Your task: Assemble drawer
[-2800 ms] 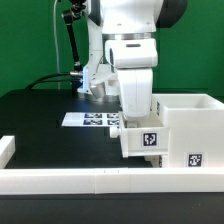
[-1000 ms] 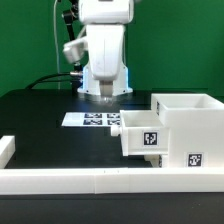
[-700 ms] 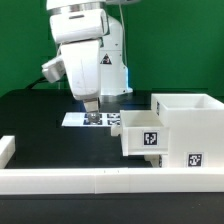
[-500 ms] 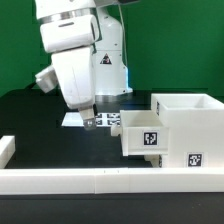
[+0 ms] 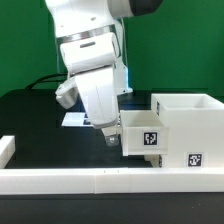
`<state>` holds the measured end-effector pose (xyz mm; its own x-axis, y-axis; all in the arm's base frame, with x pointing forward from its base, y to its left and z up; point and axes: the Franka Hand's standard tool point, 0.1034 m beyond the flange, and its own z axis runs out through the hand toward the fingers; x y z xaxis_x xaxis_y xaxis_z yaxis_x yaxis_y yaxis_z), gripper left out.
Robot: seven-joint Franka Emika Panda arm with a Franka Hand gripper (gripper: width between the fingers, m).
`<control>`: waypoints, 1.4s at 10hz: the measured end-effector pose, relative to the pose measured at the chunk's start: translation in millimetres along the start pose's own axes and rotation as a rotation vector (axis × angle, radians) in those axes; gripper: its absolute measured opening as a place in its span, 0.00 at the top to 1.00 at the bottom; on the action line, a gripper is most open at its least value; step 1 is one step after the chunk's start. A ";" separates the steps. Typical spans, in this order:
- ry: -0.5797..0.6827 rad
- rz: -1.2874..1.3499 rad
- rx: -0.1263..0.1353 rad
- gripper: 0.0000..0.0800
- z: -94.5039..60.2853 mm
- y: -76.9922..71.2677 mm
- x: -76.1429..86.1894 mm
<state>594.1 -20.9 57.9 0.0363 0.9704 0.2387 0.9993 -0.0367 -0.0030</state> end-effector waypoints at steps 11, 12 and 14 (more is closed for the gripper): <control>-0.012 -0.052 0.007 0.19 10.1 4.6 32.8; -0.009 -0.052 0.011 0.19 12.9 5.3 42.4; -0.010 -0.031 0.016 0.19 16.2 4.3 54.7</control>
Offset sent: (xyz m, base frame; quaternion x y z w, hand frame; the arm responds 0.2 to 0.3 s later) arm 0.0000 0.0000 0.0000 0.0000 0.0000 0.0000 1.0000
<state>600.5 35.9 55.2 0.0058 0.9735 0.2288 0.9999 -0.0033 -0.0112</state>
